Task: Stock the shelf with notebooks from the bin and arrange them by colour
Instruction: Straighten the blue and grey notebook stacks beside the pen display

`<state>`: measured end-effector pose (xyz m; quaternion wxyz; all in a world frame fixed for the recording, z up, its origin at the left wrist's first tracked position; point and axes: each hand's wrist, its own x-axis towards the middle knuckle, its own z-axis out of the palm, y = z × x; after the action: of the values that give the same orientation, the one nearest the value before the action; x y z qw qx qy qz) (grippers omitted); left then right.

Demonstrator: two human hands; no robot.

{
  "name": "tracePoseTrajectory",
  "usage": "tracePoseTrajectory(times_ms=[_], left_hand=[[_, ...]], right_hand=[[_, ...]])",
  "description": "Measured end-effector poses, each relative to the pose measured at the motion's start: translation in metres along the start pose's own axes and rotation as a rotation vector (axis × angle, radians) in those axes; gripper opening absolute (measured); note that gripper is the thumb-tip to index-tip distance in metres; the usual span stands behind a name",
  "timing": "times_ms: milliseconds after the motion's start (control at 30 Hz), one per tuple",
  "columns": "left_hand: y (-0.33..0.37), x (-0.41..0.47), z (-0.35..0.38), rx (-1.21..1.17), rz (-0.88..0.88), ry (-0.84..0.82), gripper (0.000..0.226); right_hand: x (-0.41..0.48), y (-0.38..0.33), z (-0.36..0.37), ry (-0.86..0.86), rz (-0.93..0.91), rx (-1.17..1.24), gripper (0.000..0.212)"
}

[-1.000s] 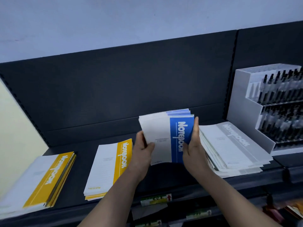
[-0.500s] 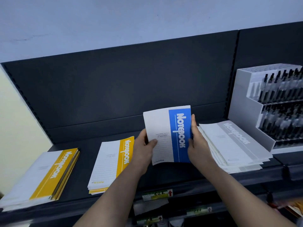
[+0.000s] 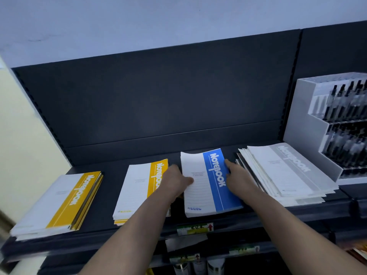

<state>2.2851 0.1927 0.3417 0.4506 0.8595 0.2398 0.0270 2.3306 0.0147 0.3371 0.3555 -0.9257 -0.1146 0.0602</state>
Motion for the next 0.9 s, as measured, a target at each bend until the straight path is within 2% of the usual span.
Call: tracePoseTrajectory(times_ms=[133, 400, 533, 800, 900], left_hand=[[0.000, -0.001, 0.009, 0.106, 0.013, 0.039, 0.044], [-0.006, 0.001, 0.020, 0.314, 0.078, 0.107, 0.052], [-0.008, 0.002, 0.023, 0.356, 0.106, 0.117, 0.046], [-0.011, 0.005, 0.020, 0.273, 0.177, 0.138, 0.044], [-0.004, 0.005, 0.017, 0.271, 0.223, 0.162, 0.049]], right_hand=[[0.004, 0.009, 0.008, -0.009, 0.060, 0.029, 0.058], [0.004, 0.023, 0.016, -0.012, 0.080, 0.201, 0.044], [0.005, 0.026, 0.020, 0.010, 0.080, 0.189, 0.037], [0.012, 0.031, 0.023, -0.021, 0.038, 0.188, 0.049], [0.011, 0.025, 0.016, 0.005, -0.010, 0.209, 0.047]])
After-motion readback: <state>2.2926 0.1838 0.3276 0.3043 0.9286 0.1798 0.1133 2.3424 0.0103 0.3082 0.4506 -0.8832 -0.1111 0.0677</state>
